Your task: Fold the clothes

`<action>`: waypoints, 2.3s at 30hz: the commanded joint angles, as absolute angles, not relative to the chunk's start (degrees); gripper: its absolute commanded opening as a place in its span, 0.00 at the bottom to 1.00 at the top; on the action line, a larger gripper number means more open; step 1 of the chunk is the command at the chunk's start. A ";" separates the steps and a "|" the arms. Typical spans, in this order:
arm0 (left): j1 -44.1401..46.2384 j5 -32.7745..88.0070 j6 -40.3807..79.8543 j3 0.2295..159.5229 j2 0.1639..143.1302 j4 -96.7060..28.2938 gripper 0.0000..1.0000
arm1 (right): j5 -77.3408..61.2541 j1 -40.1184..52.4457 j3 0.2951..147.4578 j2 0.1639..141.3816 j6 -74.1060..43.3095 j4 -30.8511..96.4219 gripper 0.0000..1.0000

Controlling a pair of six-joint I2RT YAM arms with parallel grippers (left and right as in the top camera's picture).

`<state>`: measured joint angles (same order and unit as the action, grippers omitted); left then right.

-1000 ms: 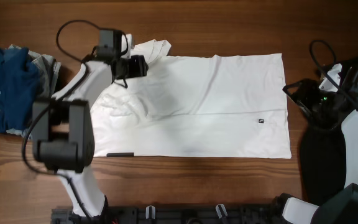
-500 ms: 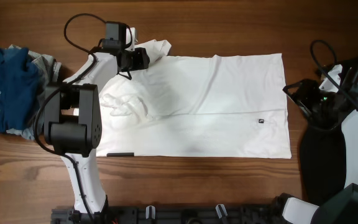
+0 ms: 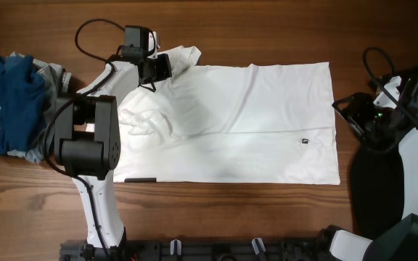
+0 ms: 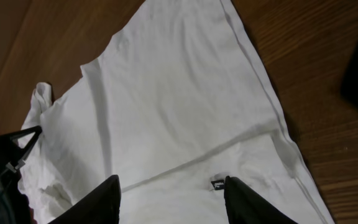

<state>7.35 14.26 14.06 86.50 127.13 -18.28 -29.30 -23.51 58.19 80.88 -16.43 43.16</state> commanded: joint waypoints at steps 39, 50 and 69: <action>-4.10 0.32 15.92 87.13 102.30 -59.48 0.04 | -18.83 -15.59 58.94 120.44 -19.55 -18.83 0.54; -7.44 -3.42 15.92 87.13 102.30 -62.46 0.04 | -19.42 -15.81 58.94 120.44 -19.49 -18.85 0.72; -8.86 -2.00 16.95 87.13 102.30 -60.42 0.04 | -20.71 -13.47 59.05 117.73 -19.70 -17.30 0.04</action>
<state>-8.43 -2.24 16.05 86.54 103.50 -60.71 -18.61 -11.40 59.13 118.93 -18.85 -17.17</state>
